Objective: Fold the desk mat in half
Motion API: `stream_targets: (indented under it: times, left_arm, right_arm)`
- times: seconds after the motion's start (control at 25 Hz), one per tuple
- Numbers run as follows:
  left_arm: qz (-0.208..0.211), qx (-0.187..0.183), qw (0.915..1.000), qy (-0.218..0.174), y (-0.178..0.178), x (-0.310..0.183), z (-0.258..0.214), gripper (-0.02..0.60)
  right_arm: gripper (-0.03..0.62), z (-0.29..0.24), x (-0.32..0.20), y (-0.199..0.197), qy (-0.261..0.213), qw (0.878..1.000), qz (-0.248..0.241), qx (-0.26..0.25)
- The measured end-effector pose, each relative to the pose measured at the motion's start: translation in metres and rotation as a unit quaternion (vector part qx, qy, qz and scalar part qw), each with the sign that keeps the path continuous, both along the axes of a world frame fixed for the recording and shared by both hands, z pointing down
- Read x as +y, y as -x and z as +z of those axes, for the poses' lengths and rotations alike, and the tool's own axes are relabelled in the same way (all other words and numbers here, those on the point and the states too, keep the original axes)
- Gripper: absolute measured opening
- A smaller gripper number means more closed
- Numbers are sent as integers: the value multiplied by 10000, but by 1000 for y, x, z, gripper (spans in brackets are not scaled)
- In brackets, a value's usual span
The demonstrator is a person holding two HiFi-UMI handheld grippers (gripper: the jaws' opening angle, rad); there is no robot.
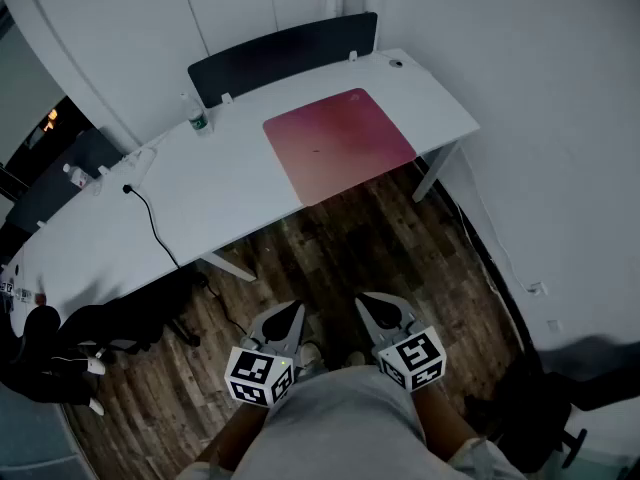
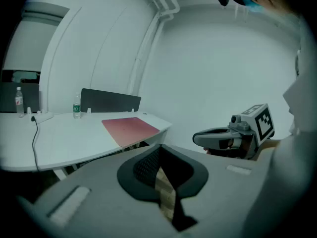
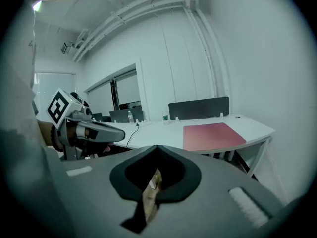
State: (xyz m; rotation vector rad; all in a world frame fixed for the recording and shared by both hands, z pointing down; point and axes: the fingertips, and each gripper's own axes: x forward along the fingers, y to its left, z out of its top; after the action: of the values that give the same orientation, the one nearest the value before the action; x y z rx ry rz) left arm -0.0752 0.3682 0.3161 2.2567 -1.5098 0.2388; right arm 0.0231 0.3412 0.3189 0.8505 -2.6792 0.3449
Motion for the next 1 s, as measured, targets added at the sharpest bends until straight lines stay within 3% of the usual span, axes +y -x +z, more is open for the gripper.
stream_targets:
  times: [0.28, 0.6, 0.76, 1.0]
  left_arm:
    - [16, 11, 10000, 36, 13, 5, 3, 18]
    - [19, 181, 9998, 4, 29, 4, 1, 18]
    - [126, 181, 9998, -26, 38, 7, 1, 18]
    - [342, 314, 9989, 32, 47, 9, 6, 18]
  right_arm:
    - [3, 4, 9, 12, 58, 10000, 0, 22]
    - [6, -7, 8, 29, 16, 9996, 28, -283]
    - [6, -5, 15, 41, -155, 9997, -14, -168]
    - [6, 0, 19, 44, -8, 9993, 180, -319]
